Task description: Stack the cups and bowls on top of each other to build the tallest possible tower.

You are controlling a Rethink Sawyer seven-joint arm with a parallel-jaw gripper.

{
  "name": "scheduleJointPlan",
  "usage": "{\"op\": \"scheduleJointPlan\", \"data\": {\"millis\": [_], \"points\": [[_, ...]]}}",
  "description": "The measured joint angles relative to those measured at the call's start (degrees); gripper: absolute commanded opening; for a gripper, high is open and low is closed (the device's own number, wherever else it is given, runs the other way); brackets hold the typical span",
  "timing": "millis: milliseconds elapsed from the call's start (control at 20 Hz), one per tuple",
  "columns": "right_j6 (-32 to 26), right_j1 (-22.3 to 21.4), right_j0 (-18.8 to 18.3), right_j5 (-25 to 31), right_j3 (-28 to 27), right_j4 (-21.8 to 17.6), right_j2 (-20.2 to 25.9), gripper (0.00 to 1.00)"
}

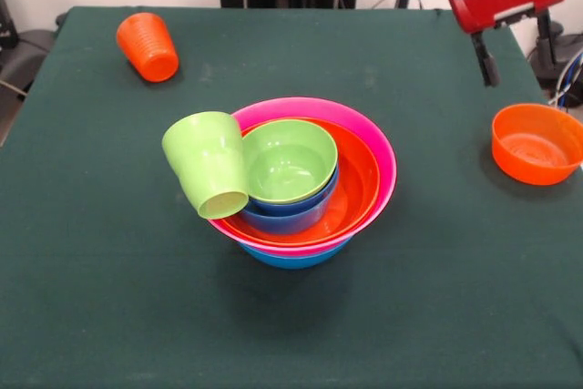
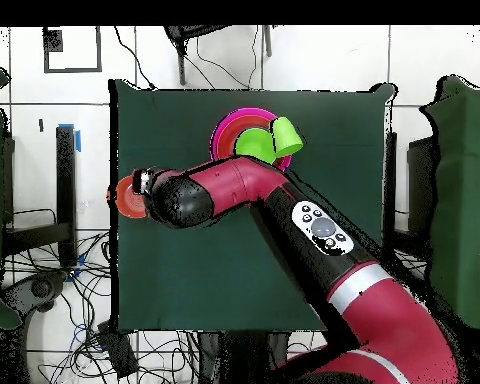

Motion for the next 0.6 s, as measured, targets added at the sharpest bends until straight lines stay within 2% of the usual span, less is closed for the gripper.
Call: {"op": "scheduleJointPlan", "data": {"millis": [600], "points": [[0.00, -3.45, 0.85, 0.00, 5.53, 0.21, -0.14, 1.00]]}}
